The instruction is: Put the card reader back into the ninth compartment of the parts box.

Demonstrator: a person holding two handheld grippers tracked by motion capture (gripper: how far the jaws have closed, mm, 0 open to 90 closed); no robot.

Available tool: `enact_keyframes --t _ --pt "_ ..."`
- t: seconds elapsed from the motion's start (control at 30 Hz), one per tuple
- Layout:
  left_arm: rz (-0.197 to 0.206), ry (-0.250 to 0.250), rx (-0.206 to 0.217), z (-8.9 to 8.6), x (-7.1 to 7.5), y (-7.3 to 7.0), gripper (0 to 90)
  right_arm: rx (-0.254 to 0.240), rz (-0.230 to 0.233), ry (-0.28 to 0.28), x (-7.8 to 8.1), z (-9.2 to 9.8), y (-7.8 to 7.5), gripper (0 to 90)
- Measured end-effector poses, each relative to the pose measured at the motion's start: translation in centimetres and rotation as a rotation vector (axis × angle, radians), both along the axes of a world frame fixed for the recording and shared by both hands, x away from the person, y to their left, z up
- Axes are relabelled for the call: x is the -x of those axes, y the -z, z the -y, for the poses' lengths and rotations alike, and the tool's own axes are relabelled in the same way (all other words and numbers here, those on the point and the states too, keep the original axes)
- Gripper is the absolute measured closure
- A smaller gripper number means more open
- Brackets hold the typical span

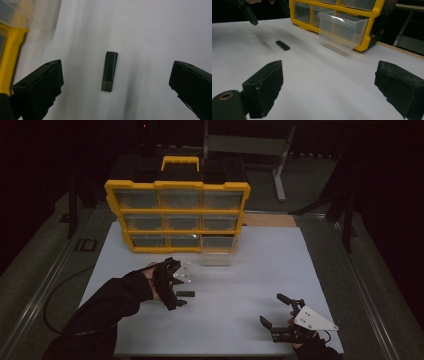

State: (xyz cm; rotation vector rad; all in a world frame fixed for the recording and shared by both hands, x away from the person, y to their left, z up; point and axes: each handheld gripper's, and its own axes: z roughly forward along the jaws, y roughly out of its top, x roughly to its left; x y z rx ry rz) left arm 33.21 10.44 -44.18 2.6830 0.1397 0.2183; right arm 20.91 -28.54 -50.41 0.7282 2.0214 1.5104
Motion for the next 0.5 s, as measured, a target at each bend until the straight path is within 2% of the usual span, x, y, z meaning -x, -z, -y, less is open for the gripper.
enact_keyframes --t 0.23,0.33,0.5 --pt "-0.04 -0.007 -0.051 0.2 -0.6 1.2 0.5 -0.001 -0.001 0.003 0.0 0.2 0.0 8.4" --pt "-0.057 0.001 -0.086 0.4 -0.9 1.8 0.7 -0.002 -0.002 0.004 0.0 0.1 0.0 8.4" --pt "-0.076 0.017 -0.111 0.8 -1.3 2.4 5.6 0.001 -0.001 -0.003 -0.1 0.1 0.0 8.4"
